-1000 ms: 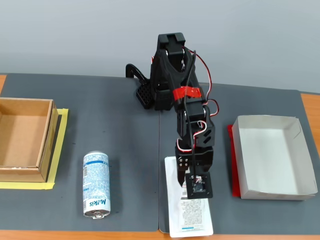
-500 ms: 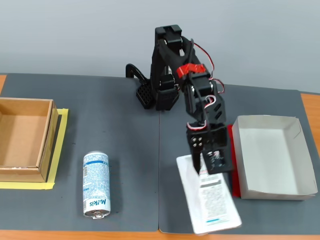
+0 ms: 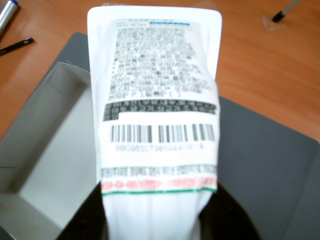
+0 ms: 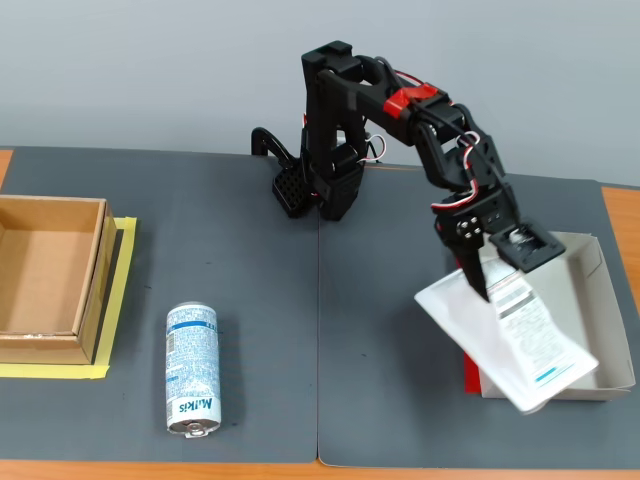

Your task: Pick the sandwich and put it in the gray box

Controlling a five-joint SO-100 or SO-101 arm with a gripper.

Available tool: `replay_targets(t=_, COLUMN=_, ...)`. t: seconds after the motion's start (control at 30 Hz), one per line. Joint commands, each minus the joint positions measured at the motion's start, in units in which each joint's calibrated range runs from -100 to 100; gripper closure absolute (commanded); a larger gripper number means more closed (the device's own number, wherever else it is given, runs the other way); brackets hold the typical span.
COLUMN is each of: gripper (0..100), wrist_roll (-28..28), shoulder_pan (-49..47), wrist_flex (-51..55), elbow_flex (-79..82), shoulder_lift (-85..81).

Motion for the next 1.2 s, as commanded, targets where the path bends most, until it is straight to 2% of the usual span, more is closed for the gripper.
replay_targets(t=0.0, gripper=98, wrist_roll=0.03, shoulder_pan=-2.95, wrist_flex=-0.73, elbow_flex=-5.09, shoulder_lift=-2.20)
replay_targets(t=0.47, gripper=98, wrist_roll=0.34, shoulder_pan=-8.47, wrist_flex=-0.73, elbow_flex=-16.48, shoulder_lift=7.04)
replay_targets(t=1.17, gripper=98, wrist_roll=0.24, shoulder_pan=-13.55, wrist_flex=-0.73, elbow_flex=-38.28, shoulder_lift=30.52)
